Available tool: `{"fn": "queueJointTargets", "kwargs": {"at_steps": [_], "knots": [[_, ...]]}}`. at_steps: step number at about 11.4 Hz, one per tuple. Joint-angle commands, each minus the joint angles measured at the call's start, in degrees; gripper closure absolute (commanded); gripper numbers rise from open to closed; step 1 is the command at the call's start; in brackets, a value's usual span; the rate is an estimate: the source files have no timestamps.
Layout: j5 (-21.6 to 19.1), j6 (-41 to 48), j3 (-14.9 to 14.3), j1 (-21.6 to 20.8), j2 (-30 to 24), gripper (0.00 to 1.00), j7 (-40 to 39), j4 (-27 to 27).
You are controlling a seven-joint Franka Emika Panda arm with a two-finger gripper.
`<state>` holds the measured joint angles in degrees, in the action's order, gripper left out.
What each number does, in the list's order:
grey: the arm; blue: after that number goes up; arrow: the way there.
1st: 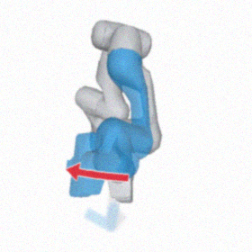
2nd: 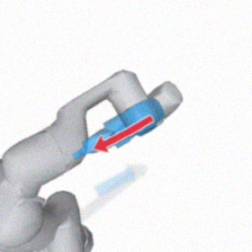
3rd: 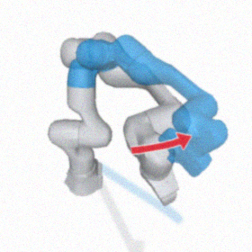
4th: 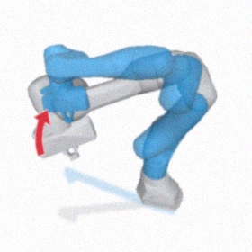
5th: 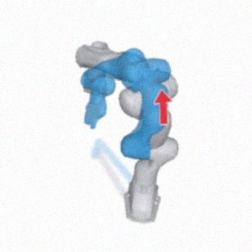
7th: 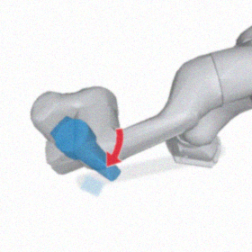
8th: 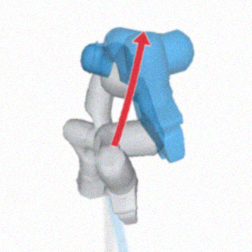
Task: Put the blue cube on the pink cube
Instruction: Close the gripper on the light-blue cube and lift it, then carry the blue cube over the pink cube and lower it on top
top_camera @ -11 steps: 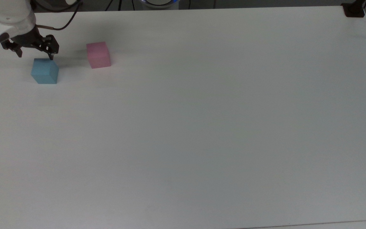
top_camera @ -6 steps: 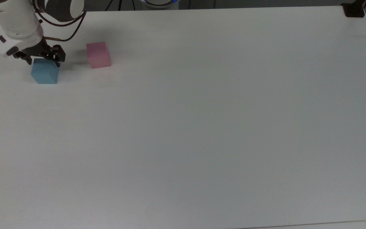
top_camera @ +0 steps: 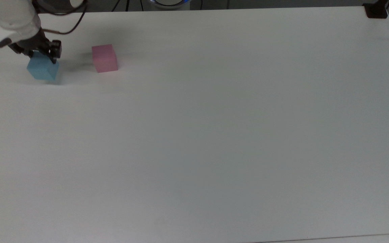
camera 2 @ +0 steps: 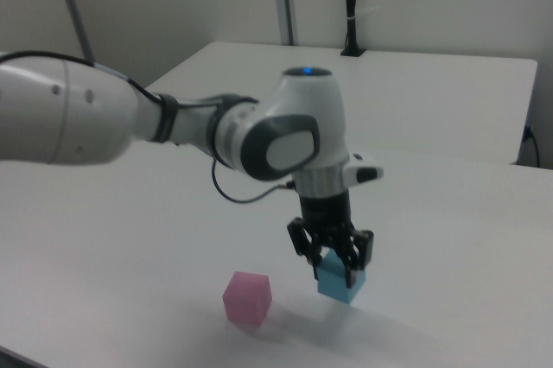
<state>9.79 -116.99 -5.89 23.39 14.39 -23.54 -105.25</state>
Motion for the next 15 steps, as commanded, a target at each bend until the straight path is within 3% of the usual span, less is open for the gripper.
{"fn": "queueJointTargets", "kwargs": {"at_steps": [1, 3, 6, 10, 13, 15], "knots": [[-4.9, 12.3, 0.3, -0.7, -9.4, 0.45, -9.6, -1.0], [-5.5, 19.3, 0.3, -2.2, -13.4, 0.44, -14.2, -2.4], [-7.4, 17.7, 1.7, -3.0, -18.6, 0.44, -14.3, -11.1], [-7.3, 5.2, 6.5, -3.4, -16.9, 0.44, -7.1, -16.5], [-5.8, 4.5, 6.9, -4.3, -16.1, 0.42, -5.7, -16.6], [-1.1, 4.5, 6.9, -4.3, -15.6, 0.41, -5.7, -17.7]]}}
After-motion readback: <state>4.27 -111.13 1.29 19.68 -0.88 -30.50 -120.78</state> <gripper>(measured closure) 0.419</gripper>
